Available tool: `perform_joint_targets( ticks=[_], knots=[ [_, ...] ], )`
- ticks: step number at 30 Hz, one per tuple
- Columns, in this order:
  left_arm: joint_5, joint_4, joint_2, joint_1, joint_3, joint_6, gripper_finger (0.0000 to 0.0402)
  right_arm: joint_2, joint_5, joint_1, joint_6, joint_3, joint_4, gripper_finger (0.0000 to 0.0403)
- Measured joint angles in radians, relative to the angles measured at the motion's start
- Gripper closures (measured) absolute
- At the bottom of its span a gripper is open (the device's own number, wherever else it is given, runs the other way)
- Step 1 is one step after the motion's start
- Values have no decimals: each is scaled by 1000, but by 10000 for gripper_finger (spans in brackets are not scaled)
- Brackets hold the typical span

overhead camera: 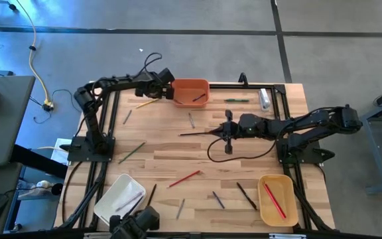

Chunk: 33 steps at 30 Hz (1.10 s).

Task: Sort crayons/erasers/pens/pencils in bins
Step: Put the yellow pencil into the yellow bin

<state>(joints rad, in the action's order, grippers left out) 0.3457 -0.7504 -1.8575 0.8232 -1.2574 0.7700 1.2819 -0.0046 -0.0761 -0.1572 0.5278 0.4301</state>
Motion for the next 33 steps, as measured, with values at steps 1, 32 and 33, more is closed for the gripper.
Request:
perform_joint_targets(
  ticks=[1, 32, 33],
  knots=[
    [-3, -2, -3, -1, 0, 1, 400, 0, 0, 1, 0, 0, 0, 403],
    [61, 82, -5, -131, 46, 397, 400, -111, 150, -146, 428, 149, 107, 403],
    [91, 76, -5, -130, 46, 423, 400, -128, 143, -146, 404, 168, 54, 403]
  ],
)
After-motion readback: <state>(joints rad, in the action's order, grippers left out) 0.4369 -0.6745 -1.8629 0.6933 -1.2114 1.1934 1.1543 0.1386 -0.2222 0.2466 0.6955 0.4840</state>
